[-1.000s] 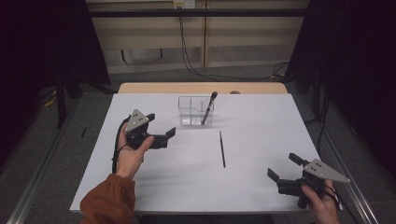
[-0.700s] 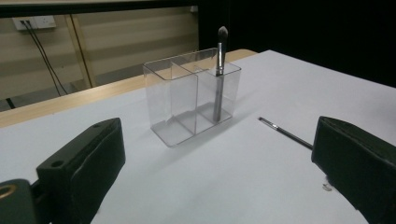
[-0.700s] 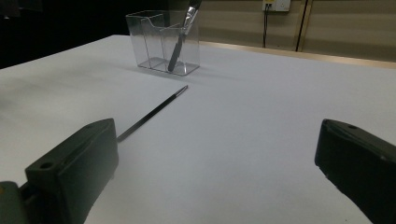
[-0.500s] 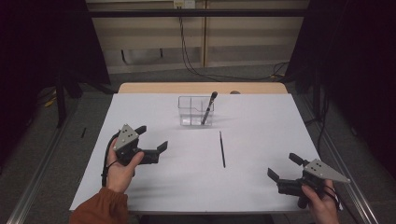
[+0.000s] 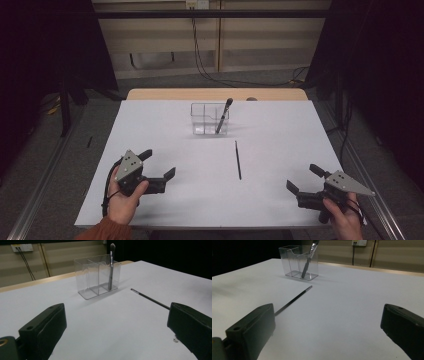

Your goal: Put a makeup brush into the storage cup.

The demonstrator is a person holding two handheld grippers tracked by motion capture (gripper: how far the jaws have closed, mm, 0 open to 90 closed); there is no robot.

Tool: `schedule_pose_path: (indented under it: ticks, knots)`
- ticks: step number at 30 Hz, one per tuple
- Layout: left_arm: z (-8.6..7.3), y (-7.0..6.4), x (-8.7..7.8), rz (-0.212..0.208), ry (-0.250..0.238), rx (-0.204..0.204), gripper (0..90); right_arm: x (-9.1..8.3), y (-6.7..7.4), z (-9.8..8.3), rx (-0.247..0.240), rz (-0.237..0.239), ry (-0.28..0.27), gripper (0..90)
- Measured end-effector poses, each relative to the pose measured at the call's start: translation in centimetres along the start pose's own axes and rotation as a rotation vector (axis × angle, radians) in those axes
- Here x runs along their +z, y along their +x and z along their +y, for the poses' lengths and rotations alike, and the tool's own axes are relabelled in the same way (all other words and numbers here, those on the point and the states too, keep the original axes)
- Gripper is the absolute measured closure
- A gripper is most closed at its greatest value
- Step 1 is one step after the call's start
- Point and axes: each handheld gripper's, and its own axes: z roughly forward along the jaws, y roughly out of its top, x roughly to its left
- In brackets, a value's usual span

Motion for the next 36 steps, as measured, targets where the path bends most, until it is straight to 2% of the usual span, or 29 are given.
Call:
schedule_pose_path:
  ticks: [6, 10, 13, 15, 21, 23, 26, 29, 33, 36]
  knots:
    - [-0.4, -0.3, -1.2, 0.011, 0.003, -0.016, 2.4, 0.0, 0.0, 0.0, 0.001, 0.0, -0.002, 0.0]
    - [-0.5, -0.6, -1.7, 0.019, -0.019, -0.024, 2.4, 0.0, 0.0, 0.0, 0.001, 0.0, -0.002, 0.0]
    - [-0.7, -0.9, -2.2, 0.015, -0.025, -0.014, 2.3, 0.1, 0.0, 0.1, -0.003, -0.001, 0.0, 0.0]
    - [-1.1, -0.9, -2.6, 0.003, -0.03, -0.03, 2.3, 0.2, 0.0, 0.1, -0.005, -0.003, 0.0, 0.0]
    - [-1.8, -0.4, -3.6, 0.036, -0.05, -0.058, 2.6, 0.0, 0.0, 0.1, 0.006, -0.012, -0.005, 0.0]
    - [-2.0, -0.3, -4.0, 0.03, -0.051, -0.073, 2.4, -0.1, -0.1, 0.1, 0.009, -0.015, -0.006, 0.0]
    - [-2.3, 0.0, -4.7, 0.051, -0.06, -0.06, 2.3, -0.2, -0.1, 0.0, 0.012, -0.015, -0.009, 0.0]
    - [-2.1, 0.5, -5.1, 0.066, -0.103, -0.071, 2.3, -0.1, 0.0, 0.0, 0.004, -0.007, -0.003, 0.0]
    - [-2.2, 0.3, -4.9, 0.065, -0.092, -0.069, 2.3, -0.3, 0.0, 0.0, 0.001, -0.006, -0.007, 0.0]
    - [-2.1, 0.0, -4.7, 0.055, -0.079, -0.04, 2.3, -0.3, 0.0, 0.0, 0.0, -0.004, -0.007, 0.0]
